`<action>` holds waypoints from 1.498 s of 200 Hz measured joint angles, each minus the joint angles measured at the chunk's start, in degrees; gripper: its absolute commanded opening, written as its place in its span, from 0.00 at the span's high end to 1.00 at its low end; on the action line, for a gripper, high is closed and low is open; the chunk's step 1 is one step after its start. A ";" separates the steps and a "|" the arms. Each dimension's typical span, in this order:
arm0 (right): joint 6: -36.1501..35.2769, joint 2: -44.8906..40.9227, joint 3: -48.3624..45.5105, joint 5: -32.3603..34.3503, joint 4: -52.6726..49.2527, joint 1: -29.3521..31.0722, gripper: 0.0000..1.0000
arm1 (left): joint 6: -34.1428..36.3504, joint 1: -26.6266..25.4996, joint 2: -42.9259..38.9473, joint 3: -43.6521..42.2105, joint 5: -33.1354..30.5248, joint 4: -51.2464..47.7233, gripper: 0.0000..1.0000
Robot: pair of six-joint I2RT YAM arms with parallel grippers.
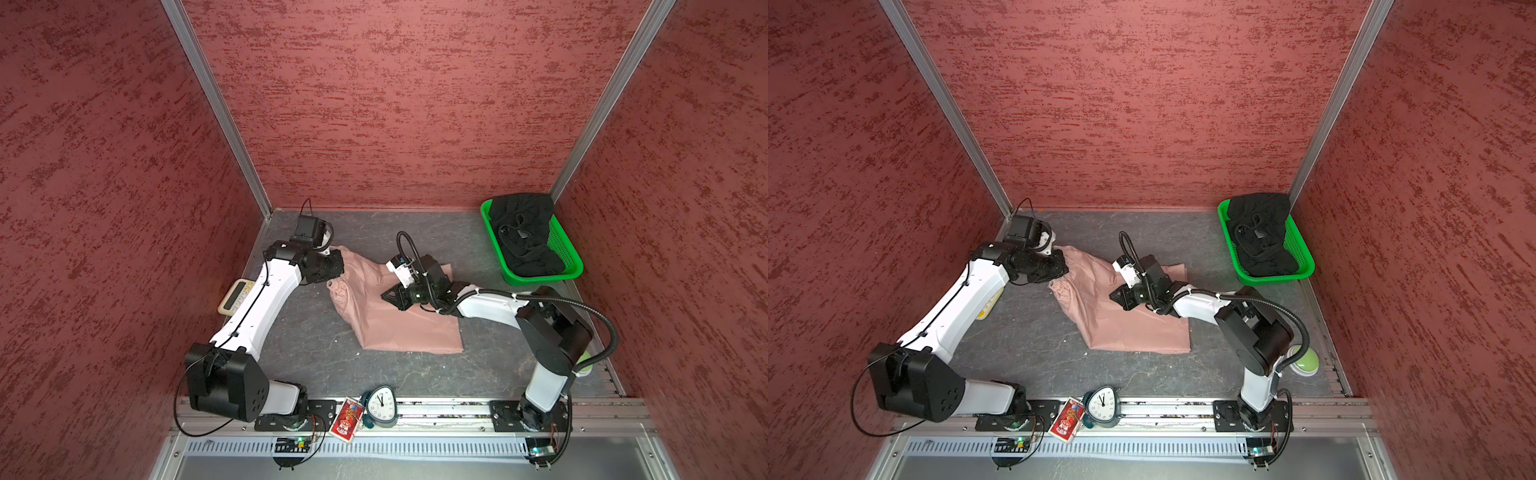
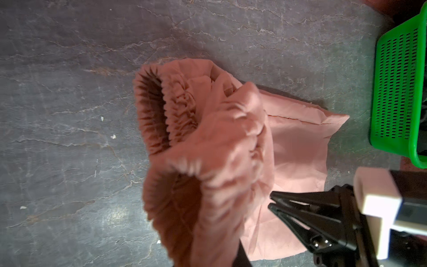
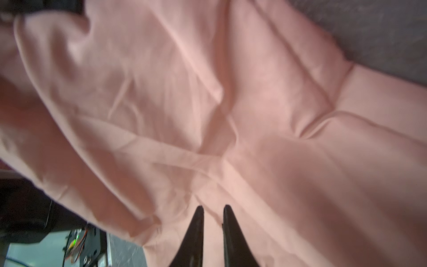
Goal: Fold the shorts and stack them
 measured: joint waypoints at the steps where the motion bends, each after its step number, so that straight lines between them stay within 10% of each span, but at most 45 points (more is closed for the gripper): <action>1: -0.04 0.13 0.13 0.02 0.00 -0.04 0.89 | 0.07 0.00 0.02 0.07 -0.04 -0.04 0.99; 88: 2.10 24.94 23.02 2.64 2.27 -1.22 0.99 | 5.97 -1.79 1.27 4.31 -2.62 -1.84 0.99; 132: 4.59 29.05 26.69 4.61 2.03 -1.14 0.63 | 8.55 -2.97 1.27 4.31 -4.42 -0.76 0.97; 154: 4.22 25.22 24.39 8.22 1.31 -1.38 0.43 | 9.49 -3.39 1.38 5.05 -7.10 -1.36 0.97; 203: 2.34 -0.87 5.57 13.86 -3.91 -6.64 0.31 | 11.10 -5.57 4.39 12.04 -12.94 -5.75 0.96; 299: 1.25 -14.49 -16.37 17.66 -17.57 -9.07 0.59 | 15.54 -3.98 11.17 19.06 -20.65 -11.89 0.97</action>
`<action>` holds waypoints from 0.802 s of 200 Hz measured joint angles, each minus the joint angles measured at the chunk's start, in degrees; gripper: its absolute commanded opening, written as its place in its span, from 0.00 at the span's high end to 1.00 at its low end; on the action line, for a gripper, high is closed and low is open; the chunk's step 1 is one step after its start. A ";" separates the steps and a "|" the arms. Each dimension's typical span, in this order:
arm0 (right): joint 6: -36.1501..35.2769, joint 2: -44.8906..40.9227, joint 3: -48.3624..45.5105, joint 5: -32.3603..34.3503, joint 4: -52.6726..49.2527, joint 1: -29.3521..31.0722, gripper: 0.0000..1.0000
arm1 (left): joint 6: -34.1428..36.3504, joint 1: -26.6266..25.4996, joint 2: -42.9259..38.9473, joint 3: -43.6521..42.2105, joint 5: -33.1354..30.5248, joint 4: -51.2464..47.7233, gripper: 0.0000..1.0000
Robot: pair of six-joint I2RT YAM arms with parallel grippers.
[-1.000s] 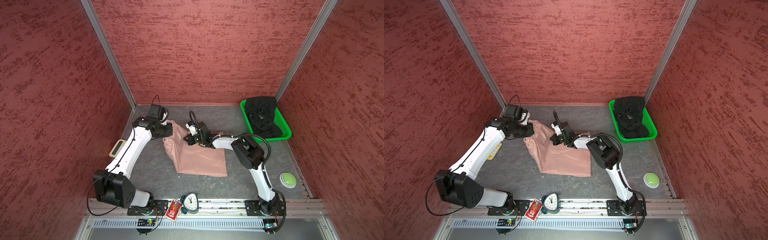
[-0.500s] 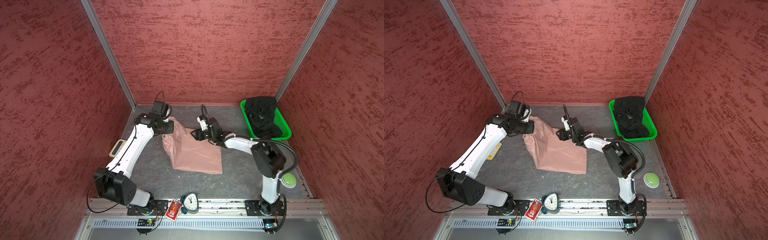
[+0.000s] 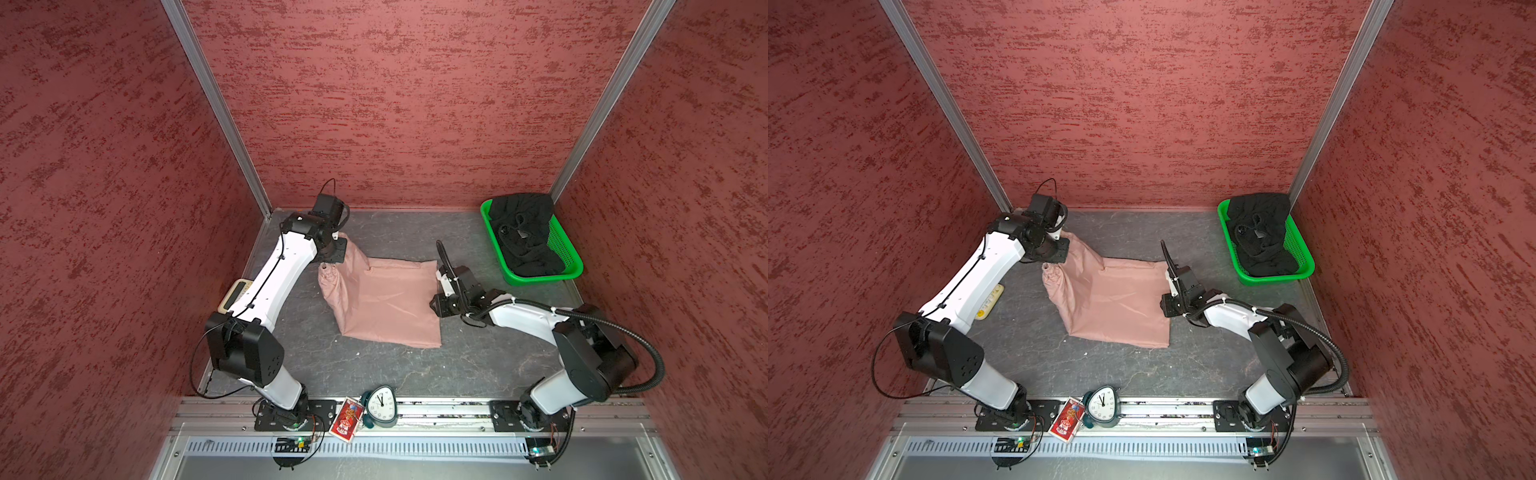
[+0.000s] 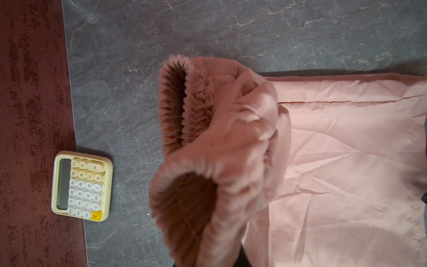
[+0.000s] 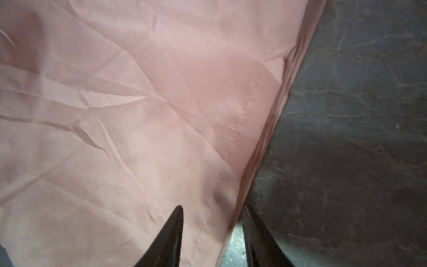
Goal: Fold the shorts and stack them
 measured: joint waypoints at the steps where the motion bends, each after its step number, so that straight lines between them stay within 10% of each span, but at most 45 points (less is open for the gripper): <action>1: 0.02 0.15 0.00 -0.13 0.17 0.00 0.60 | 0.02 0.09 -0.02 0.02 0.00 -0.02 0.96; 76: 2.82 6.88 1.55 -5.03 6.19 0.90 0.61 | 0.61 4.22 -2.01 -0.79 0.13 -0.74 0.99; 160: 6.84 8.28 2.56 -7.43 11.30 1.16 0.70 | -8.81 -3.48 -2.03 -4.33 8.83 1.55 0.99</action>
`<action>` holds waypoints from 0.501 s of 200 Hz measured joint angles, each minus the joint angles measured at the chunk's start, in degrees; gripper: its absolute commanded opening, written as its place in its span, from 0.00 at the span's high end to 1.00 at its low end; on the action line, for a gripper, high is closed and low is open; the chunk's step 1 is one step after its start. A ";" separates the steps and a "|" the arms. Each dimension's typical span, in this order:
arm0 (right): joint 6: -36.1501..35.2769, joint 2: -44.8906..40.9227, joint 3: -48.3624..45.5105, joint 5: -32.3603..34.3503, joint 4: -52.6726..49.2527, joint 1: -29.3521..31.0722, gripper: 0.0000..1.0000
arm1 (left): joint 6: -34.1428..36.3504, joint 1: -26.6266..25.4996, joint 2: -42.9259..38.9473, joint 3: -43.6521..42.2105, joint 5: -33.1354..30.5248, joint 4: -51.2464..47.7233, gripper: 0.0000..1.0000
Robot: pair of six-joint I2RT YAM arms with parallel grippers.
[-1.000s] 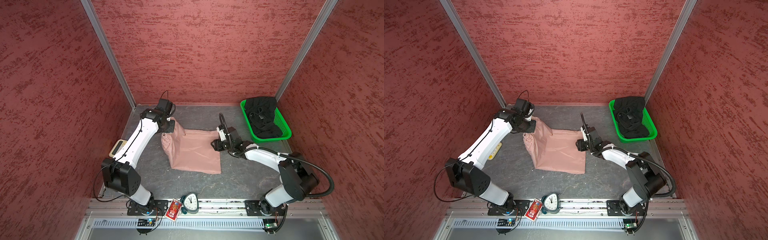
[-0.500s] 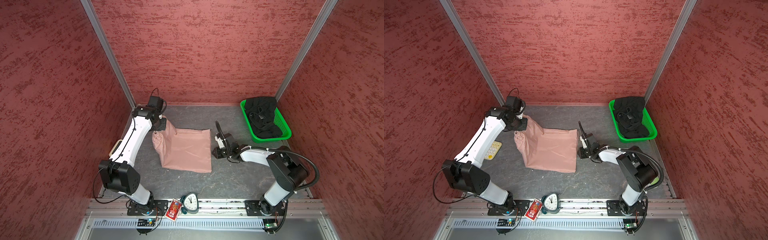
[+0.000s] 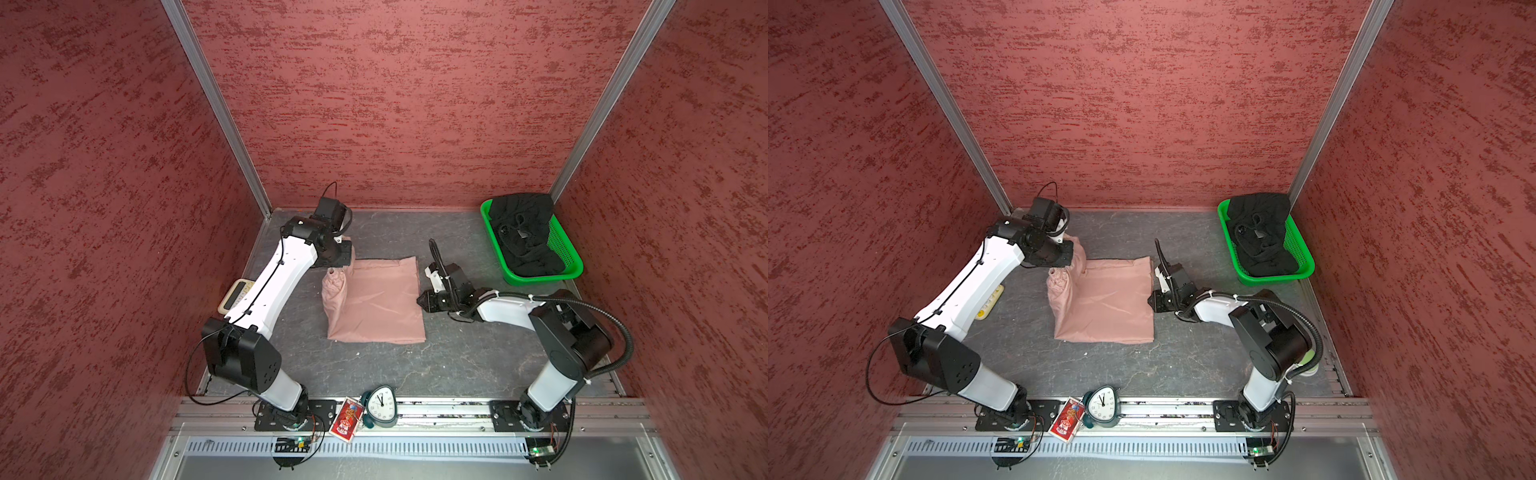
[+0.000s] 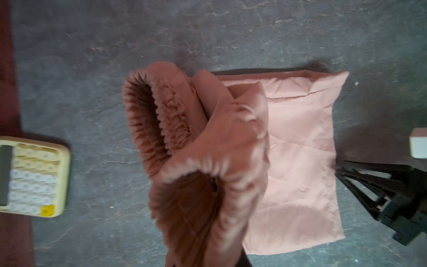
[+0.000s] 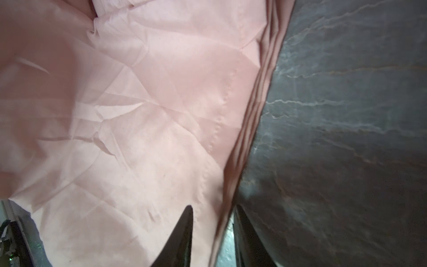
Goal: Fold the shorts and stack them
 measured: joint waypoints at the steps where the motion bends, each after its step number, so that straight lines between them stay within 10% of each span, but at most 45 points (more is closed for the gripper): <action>1: 0.07 0.02 0.00 0.00 0.09 0.00 0.70 | -0.09 -0.04 0.00 -0.13 0.17 0.04 0.99; 100: 4.37 3.30 -0.57 0.68 4.90 0.00 0.71 | -8.11 -8.00 3.13 -3.30 11.50 5.62 0.99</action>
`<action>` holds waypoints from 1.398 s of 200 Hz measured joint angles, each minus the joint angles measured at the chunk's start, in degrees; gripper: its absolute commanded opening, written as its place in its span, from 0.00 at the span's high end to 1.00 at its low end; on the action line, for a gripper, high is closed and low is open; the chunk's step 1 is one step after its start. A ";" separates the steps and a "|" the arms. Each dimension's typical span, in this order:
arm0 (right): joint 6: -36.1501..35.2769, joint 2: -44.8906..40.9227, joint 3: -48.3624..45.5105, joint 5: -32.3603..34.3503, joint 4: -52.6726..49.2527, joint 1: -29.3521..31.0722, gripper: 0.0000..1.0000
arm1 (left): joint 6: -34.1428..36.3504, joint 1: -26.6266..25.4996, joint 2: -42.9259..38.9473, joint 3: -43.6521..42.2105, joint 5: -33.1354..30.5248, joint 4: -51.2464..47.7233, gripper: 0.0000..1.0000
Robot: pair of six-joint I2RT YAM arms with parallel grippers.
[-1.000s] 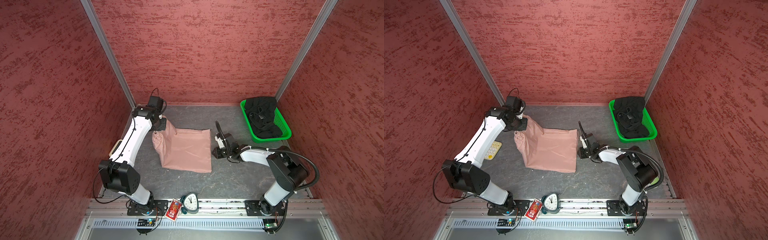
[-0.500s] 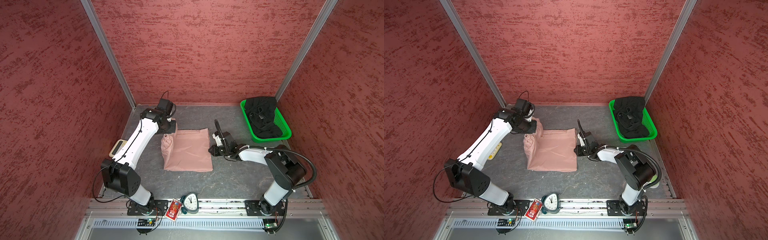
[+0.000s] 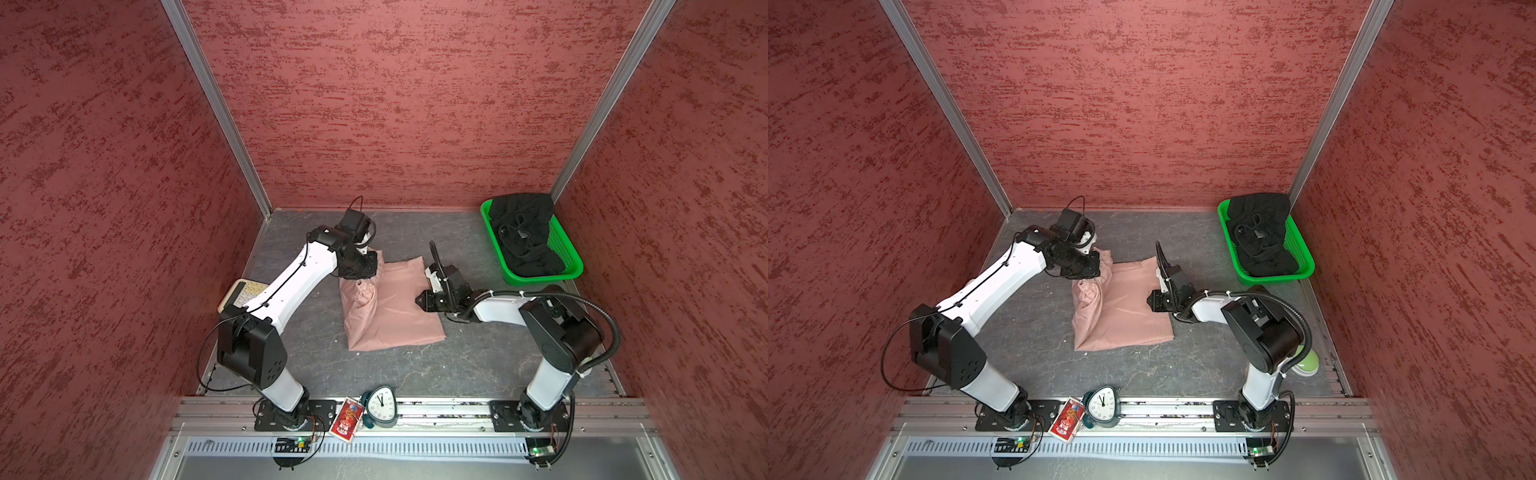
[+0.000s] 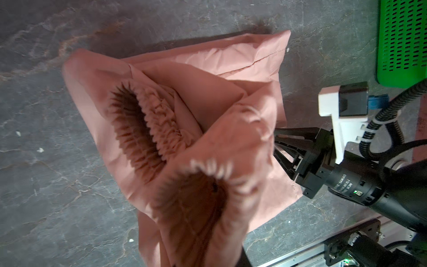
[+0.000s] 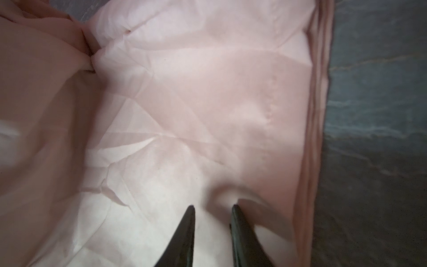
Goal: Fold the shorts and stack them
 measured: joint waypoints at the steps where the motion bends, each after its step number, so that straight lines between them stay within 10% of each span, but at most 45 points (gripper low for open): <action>1: 0.00 0.00 0.00 0.00 0.02 0.00 0.71 | -0.17 -0.09 0.07 0.00 0.09 0.09 0.99; 81: -1.77 -0.15 -0.09 -0.98 1.92 2.29 0.70 | -0.98 1.01 1.01 0.02 0.74 0.39 1.00; 140: -5.07 7.69 9.44 -18.10 7.98 10.58 0.77 | 3.37 13.40 -8.92 0.68 -1.99 -3.02 1.00; 213: -21.29 22.10 30.12 -34.60 -3.96 18.73 0.86 | 7.58 16.55 -15.45 -2.45 -3.61 0.07 1.00; 279: -25.05 27.78 37.40 -28.50 -13.51 19.32 0.79 | 8.61 18.62 -15.30 -3.85 -3.82 0.61 1.00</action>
